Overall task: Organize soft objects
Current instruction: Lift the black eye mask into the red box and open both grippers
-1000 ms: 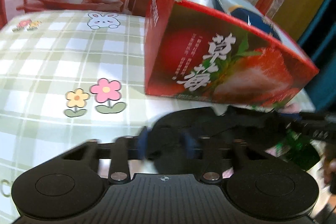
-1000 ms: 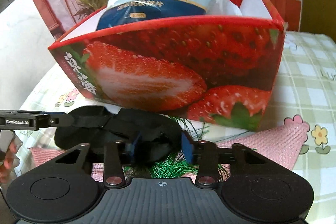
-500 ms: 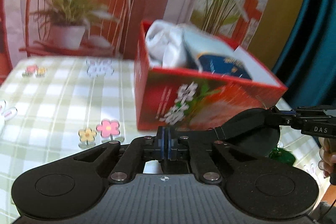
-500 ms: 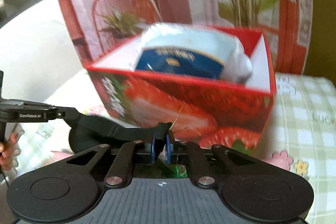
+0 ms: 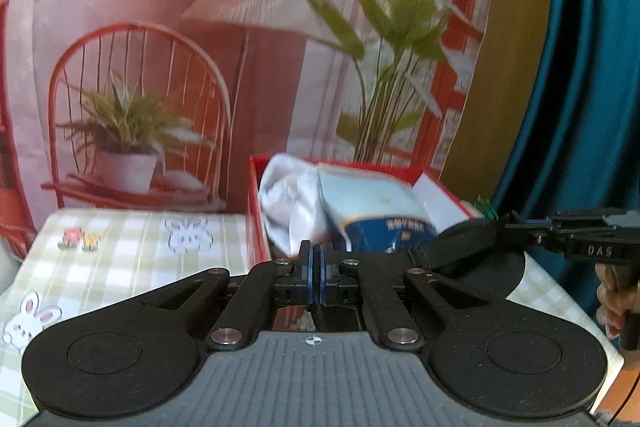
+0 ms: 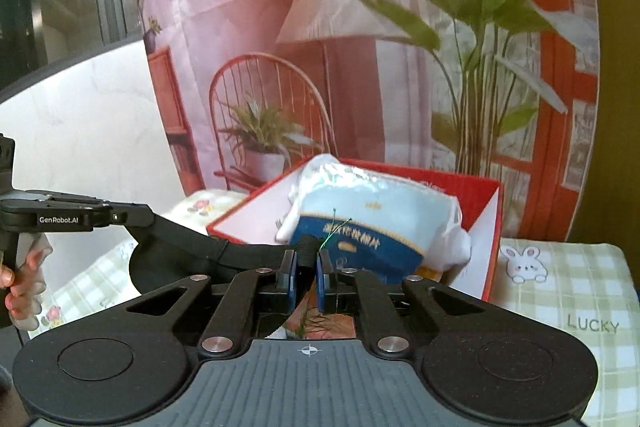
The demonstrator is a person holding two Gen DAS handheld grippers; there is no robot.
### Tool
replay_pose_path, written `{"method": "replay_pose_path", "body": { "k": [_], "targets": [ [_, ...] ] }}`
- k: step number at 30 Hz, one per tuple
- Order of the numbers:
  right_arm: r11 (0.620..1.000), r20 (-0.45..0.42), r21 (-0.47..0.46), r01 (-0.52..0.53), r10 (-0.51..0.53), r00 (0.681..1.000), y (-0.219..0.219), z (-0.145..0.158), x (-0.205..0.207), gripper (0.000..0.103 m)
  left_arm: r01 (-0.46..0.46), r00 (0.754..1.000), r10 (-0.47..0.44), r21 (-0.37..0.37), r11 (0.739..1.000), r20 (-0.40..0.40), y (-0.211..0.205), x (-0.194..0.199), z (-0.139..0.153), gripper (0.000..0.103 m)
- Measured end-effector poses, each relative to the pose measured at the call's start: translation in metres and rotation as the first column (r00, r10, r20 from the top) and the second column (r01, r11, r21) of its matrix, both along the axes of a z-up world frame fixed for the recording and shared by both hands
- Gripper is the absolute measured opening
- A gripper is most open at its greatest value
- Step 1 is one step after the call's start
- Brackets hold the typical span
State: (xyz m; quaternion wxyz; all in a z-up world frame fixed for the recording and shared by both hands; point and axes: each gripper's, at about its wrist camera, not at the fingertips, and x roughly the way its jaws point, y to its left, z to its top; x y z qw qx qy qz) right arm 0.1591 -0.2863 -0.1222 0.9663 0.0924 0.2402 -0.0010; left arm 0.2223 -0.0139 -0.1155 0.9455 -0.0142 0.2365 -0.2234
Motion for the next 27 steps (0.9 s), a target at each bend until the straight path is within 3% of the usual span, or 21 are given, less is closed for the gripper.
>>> {"method": "replay_pose_path", "body": {
  "k": [9, 17, 21, 27],
  "targets": [
    [0.999, 0.041, -0.032, 0.026, -0.025, 0.999, -0.007, 0.011, 0.007, 0.009, -0.009, 0.992, 0.011, -0.017, 1.000, 0.125, -0.017, 0.018, 0.033, 0.004],
    [0.993, 0.072, -0.079, 0.091, -0.086, 0.994, -0.023, 0.010, 0.030, 0.009, -0.058, 0.974, 0.052, 0.023, 0.998, 0.219, -0.047, 0.058, 0.039, 0.004],
    [0.981, 0.081, -0.139, 0.134, -0.124, 0.989, -0.027, 0.004, 0.048, 0.009, -0.089, 0.974, 0.085, 0.009, 0.996, 0.210, -0.056, 0.081, 0.030, 0.004],
    [0.957, 0.053, -0.224, 0.184, -0.176, 0.983, -0.038, -0.013, 0.074, 0.009, -0.074, 0.997, 0.074, 0.012, 0.997, 0.007, -0.061, 0.115, -0.005, 0.006]
  ]
}}
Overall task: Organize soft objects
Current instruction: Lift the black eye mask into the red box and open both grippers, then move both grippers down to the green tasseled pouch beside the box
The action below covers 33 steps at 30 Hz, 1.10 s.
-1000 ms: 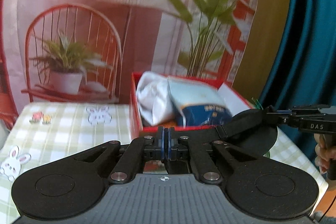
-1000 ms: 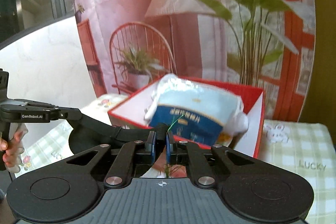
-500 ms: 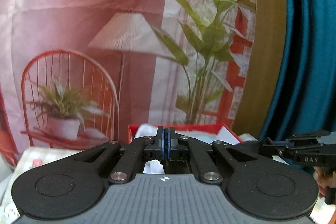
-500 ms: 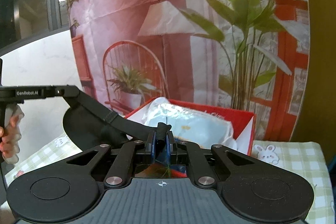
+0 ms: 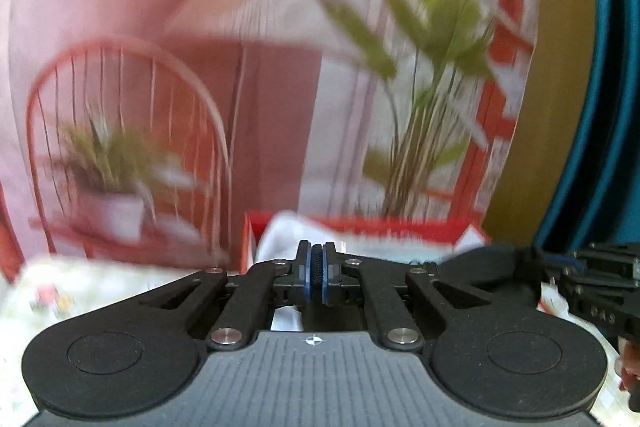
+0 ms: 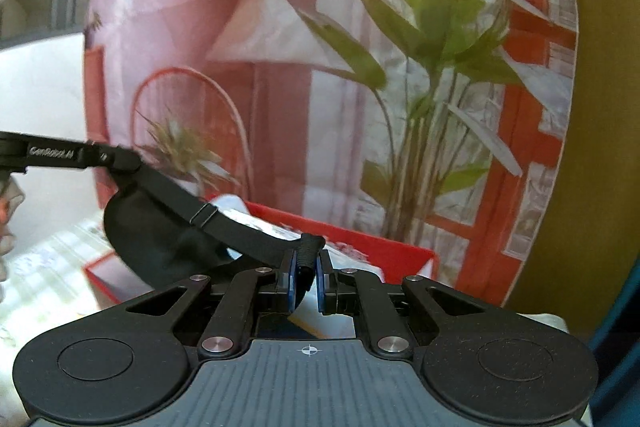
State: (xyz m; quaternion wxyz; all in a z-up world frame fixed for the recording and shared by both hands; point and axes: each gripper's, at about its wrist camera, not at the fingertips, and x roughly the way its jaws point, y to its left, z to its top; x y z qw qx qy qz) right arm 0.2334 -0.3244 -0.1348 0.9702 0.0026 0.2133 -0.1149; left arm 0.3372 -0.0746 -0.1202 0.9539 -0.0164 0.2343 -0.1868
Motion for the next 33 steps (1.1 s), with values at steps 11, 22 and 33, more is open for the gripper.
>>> {"method": "replay_pose_path", "body": {
  "k": [11, 22, 33],
  "targets": [
    [0.993, -0.107, 0.047, 0.108, -0.103, 0.989, -0.021, -0.042, 0.007, 0.016, 0.070, 0.996, -0.065, 0.085, 0.994, -0.064, -0.003, -0.001, -0.028, 0.069],
    [0.991, -0.035, 0.102, 0.083, -0.079, 0.996, -0.013, -0.033, -0.038, 0.034, 0.066, 0.996, -0.063, 0.042, 0.997, -0.065, 0.024, -0.034, -0.015, 0.079],
    [0.990, -0.035, 0.128, -0.051, 0.056, 0.998, 0.016, -0.034, -0.081, 0.034, 0.129, 0.983, -0.118, 0.067, 0.989, -0.141, 0.027, -0.072, -0.032, 0.079]
  ]
}}
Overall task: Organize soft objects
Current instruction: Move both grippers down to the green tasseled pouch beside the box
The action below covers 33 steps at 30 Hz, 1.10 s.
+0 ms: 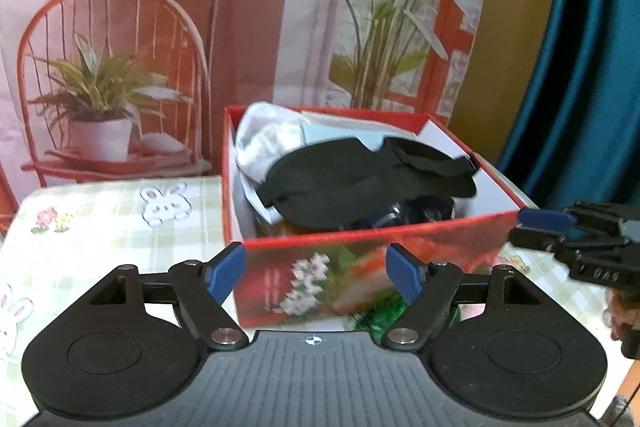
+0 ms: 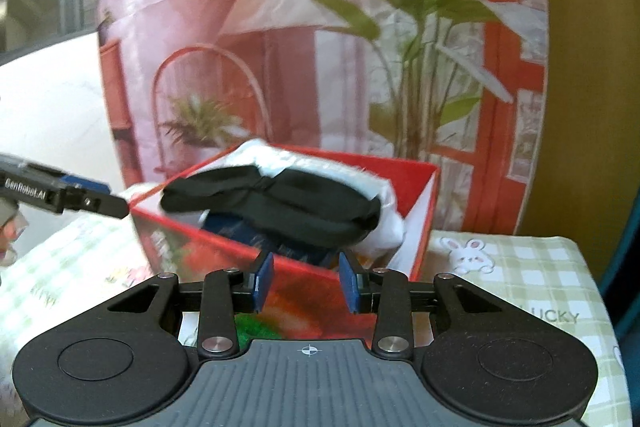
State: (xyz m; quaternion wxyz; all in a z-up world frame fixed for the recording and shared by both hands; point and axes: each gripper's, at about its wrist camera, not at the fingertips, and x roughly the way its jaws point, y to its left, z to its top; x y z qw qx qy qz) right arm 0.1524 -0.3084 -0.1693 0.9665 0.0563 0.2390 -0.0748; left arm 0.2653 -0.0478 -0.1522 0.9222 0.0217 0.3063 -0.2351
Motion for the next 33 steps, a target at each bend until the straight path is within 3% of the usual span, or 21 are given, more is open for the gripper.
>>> {"method": "replay_pose_path", "body": {
  "k": [5, 7, 12, 19, 23, 29, 31, 33],
  "targets": [
    [0.998, -0.079, 0.044, -0.035, 0.038, 0.996, 0.008, -0.025, 0.002, 0.036, 0.023, 0.998, -0.023, -0.015, 1.000, -0.055, -0.014, 0.002, -0.017, 0.079],
    [0.995, -0.107, 0.094, -0.036, 0.046, 0.993, 0.007, -0.037, 0.004, 0.046, 0.036, 0.997, -0.037, -0.021, 0.999, -0.073, -0.021, 0.003, -0.024, 0.078],
    [0.987, -0.187, 0.147, -0.065, 0.092, 0.978, 0.010, -0.064, 0.020, 0.058, 0.058, 0.986, -0.069, -0.076, 0.995, -0.150, -0.037, 0.004, -0.047, 0.074],
    [0.975, -0.232, 0.206, -0.087, 0.135, 0.963, 0.010, -0.086, 0.039, 0.060, 0.044, 0.967, -0.081, -0.156, 0.987, -0.240, -0.056, 0.016, -0.078, 0.071],
    [0.971, -0.245, 0.220, -0.092, 0.147, 0.958, 0.010, -0.092, 0.047, 0.060, 0.055, 0.957, -0.100, -0.165, 0.985, -0.274, -0.069, 0.025, -0.095, 0.068],
    [0.963, -0.239, 0.243, -0.115, 0.174, 0.955, 0.016, -0.100, 0.047, 0.054, 0.053, 0.939, -0.126, -0.226, 0.973, -0.322, -0.068, 0.029, -0.118, 0.056],
    [0.964, -0.234, 0.241, -0.113, 0.170, 0.957, 0.021, -0.101, 0.045, 0.053, 0.054, 0.940, -0.131, -0.242, 0.969, -0.315, -0.064, 0.027, -0.118, 0.047],
    [0.962, -0.224, 0.250, -0.106, 0.164, 0.961, 0.023, -0.101, 0.043, 0.051, 0.049, 0.944, -0.123, -0.237, 0.970, -0.305, -0.061, 0.021, -0.115, 0.047]
  ]
}}
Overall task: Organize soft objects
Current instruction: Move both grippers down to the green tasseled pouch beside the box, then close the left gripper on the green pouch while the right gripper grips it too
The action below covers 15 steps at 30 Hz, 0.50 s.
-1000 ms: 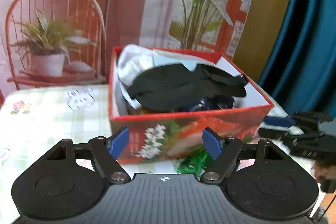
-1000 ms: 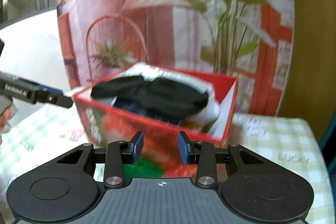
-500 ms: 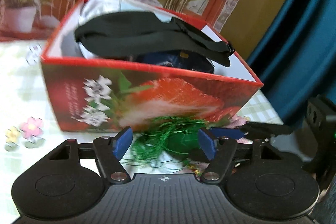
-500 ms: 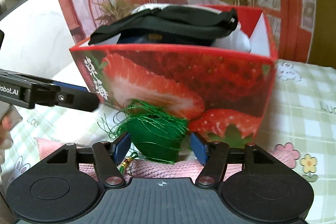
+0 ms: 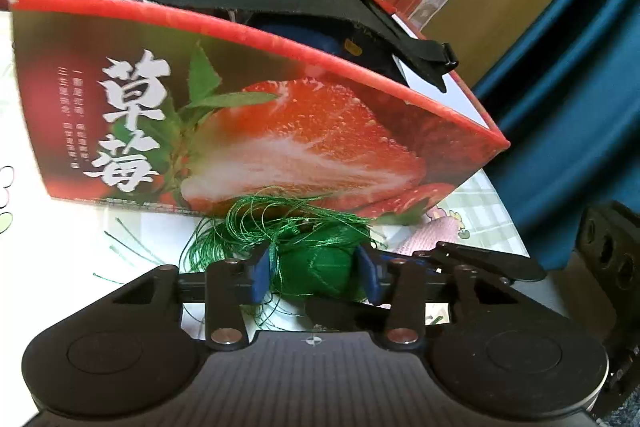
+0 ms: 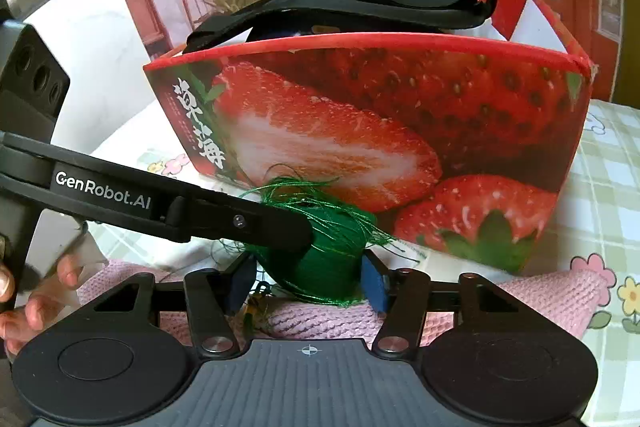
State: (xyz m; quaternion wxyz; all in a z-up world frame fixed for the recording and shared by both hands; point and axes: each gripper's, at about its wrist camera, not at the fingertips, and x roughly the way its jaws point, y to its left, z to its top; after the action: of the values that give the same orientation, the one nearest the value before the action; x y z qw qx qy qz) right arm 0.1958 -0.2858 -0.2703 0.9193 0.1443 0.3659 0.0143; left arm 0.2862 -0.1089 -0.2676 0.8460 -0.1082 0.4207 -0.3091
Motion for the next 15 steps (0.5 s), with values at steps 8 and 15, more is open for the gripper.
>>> {"method": "replay_pose_path", "body": {
  "k": [8, 15],
  "targets": [
    [0.999, 0.096, -0.030, -0.042, 0.044, 0.994, 0.028, 0.029, -0.005, 0.050, -0.058, 0.994, 0.066, -0.083, 0.995, 0.092, 0.037, -0.027, 0.034, 0.047],
    [0.991, 0.214, -0.097, -0.094, 0.113, 0.970, 0.044, 0.077, 0.000, 0.049, -0.100, 0.967, 0.131, -0.148, 0.984, 0.218, 0.064, -0.038, 0.079, 0.047]
  ]
}}
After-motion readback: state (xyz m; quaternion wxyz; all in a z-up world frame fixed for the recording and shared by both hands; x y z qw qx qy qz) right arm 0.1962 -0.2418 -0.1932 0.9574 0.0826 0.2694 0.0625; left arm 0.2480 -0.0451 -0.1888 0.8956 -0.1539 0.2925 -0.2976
